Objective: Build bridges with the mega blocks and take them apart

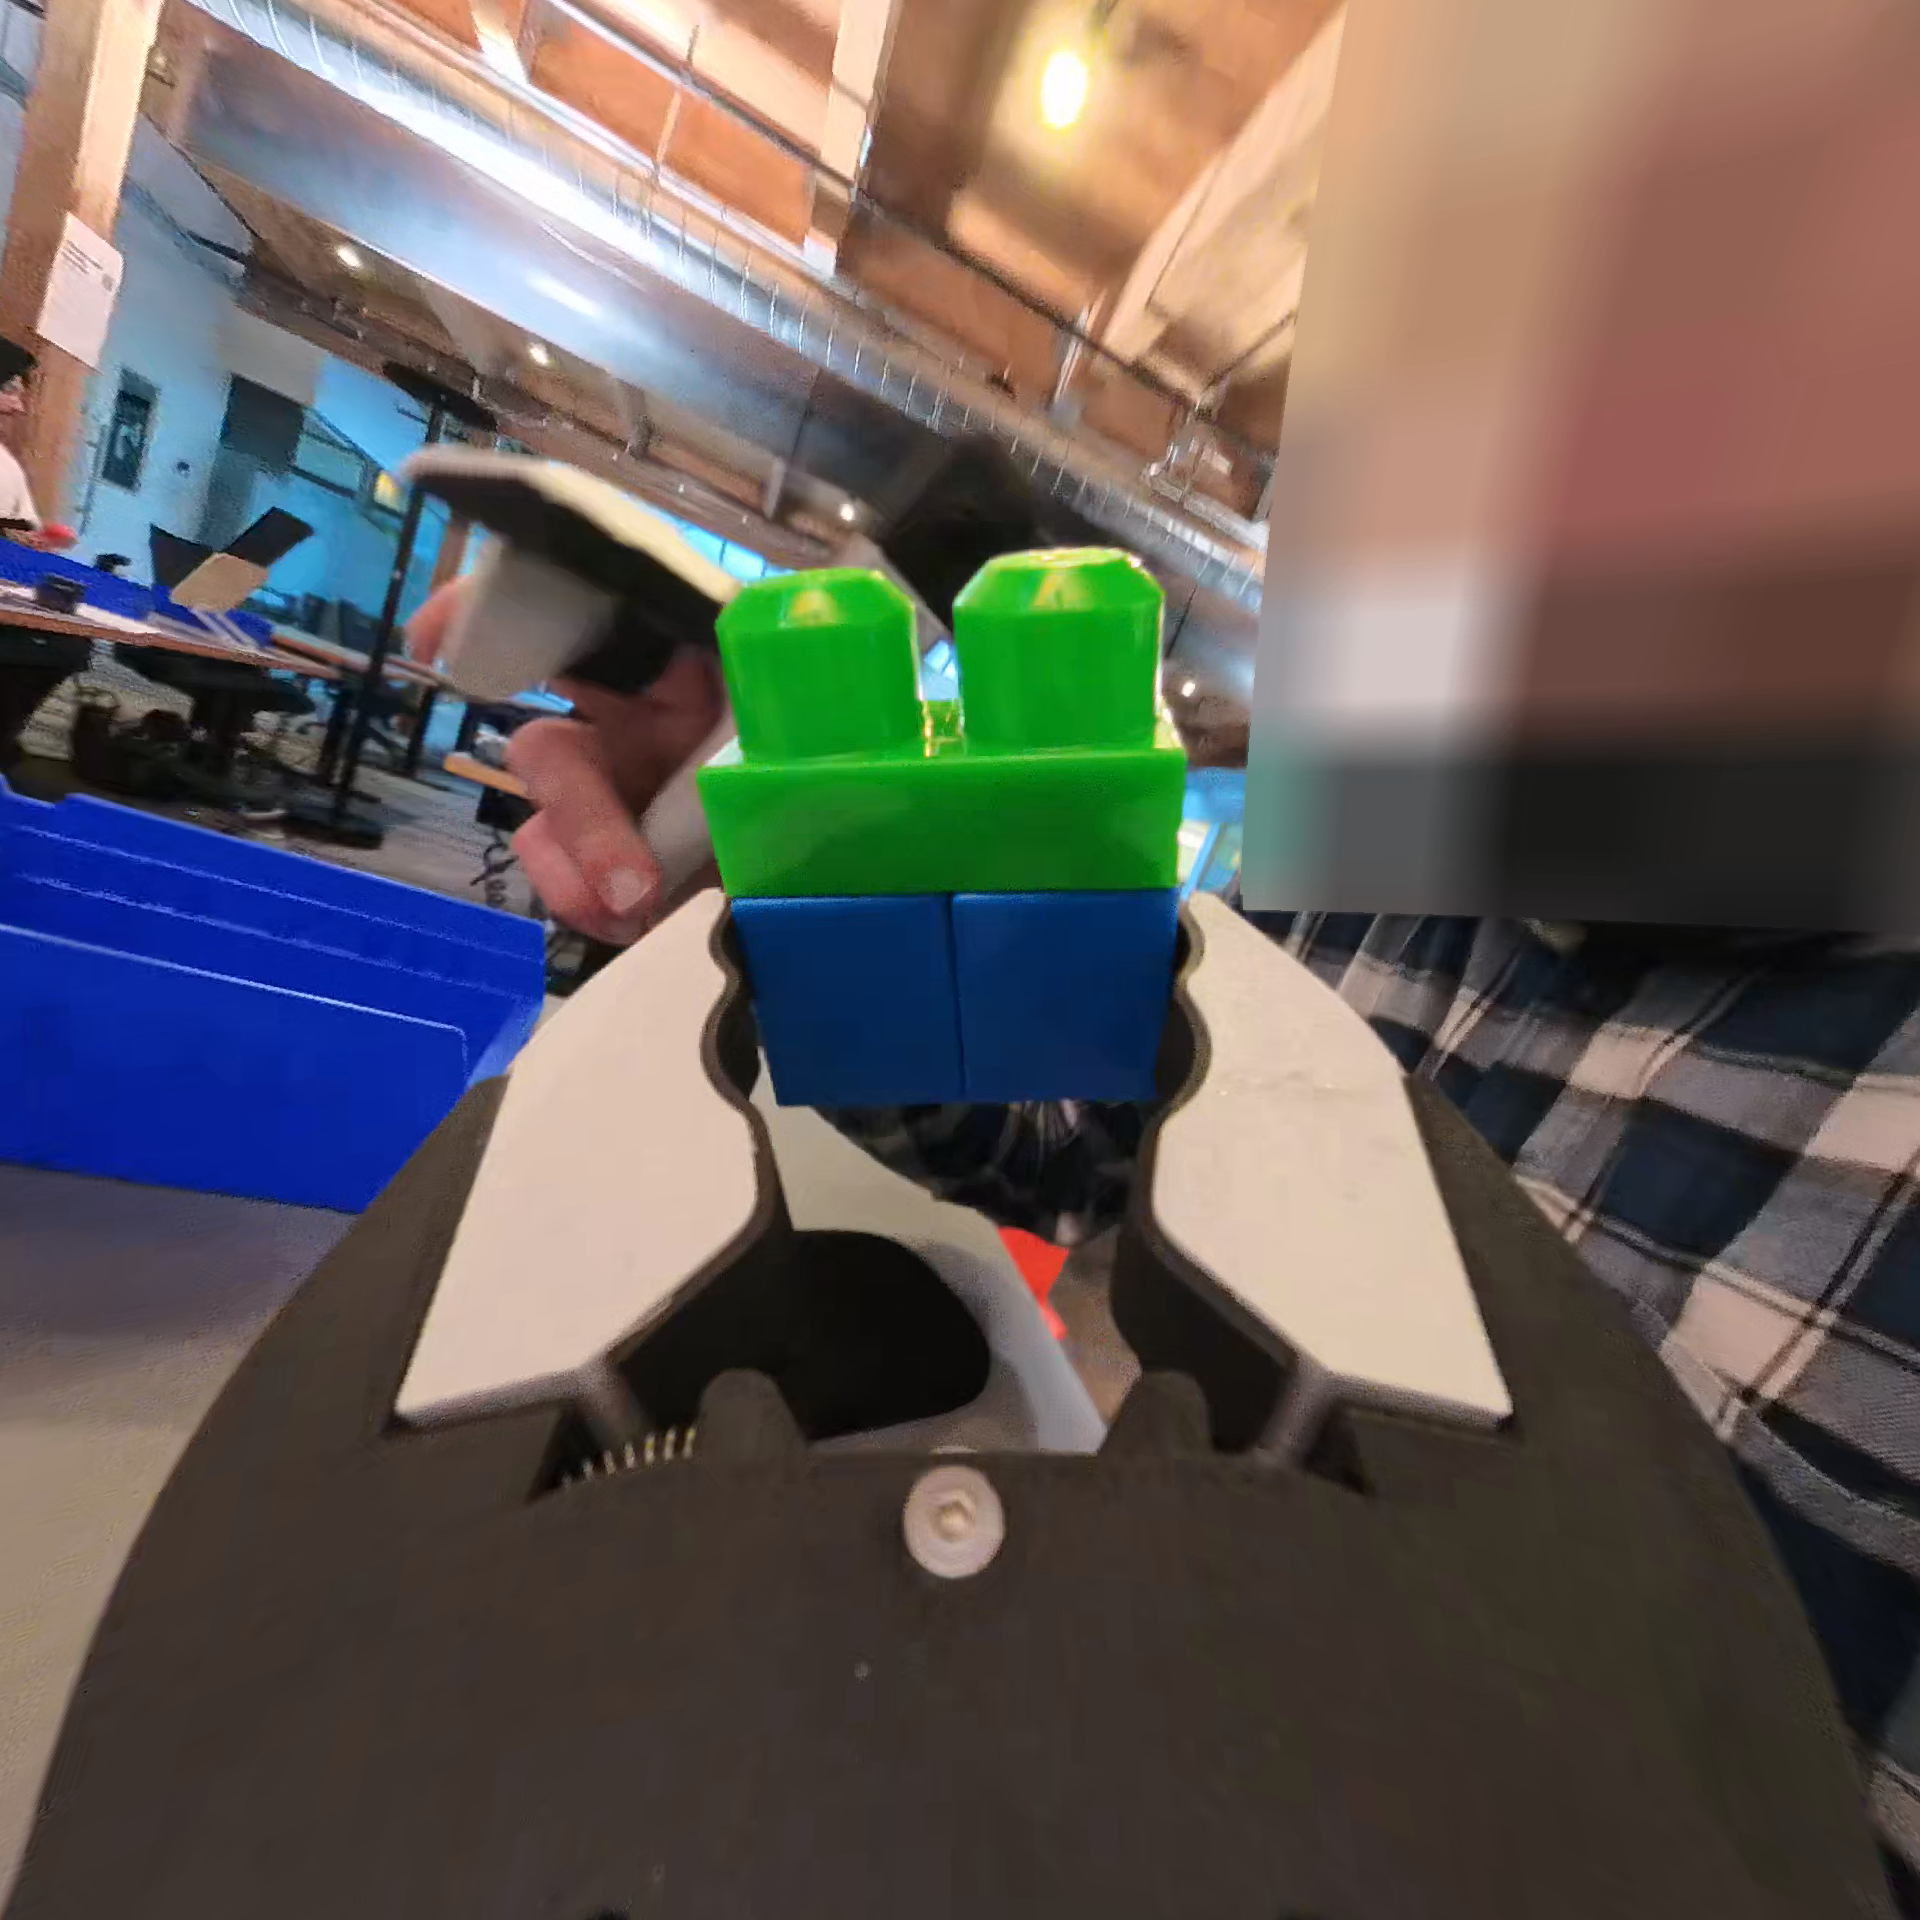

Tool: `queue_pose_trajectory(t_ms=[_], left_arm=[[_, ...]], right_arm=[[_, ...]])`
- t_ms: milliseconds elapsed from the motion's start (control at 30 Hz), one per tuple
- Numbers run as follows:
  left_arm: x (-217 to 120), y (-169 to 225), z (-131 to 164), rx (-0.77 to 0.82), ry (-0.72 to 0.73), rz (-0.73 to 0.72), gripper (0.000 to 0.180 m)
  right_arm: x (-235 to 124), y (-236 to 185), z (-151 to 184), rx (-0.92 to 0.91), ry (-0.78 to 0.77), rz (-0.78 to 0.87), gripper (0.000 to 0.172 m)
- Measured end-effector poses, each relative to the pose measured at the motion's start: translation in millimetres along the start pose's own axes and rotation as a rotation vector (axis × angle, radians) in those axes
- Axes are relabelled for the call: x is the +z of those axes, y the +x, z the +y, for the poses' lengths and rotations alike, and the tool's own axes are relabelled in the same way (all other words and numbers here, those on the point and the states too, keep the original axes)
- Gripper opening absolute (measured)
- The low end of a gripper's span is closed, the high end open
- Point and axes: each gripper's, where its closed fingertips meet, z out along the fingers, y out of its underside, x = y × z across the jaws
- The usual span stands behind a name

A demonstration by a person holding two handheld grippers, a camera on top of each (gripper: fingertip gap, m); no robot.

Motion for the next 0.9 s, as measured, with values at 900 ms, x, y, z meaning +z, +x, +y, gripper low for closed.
queue_pose_trajectory(t_ms=[900], left_arm=[[16, 18, 31, -0.214, -0.065, 0.284, 0.075]], right_arm=[[35, -41, 23, -0.536, -0.365, -0.059, 0.120]])
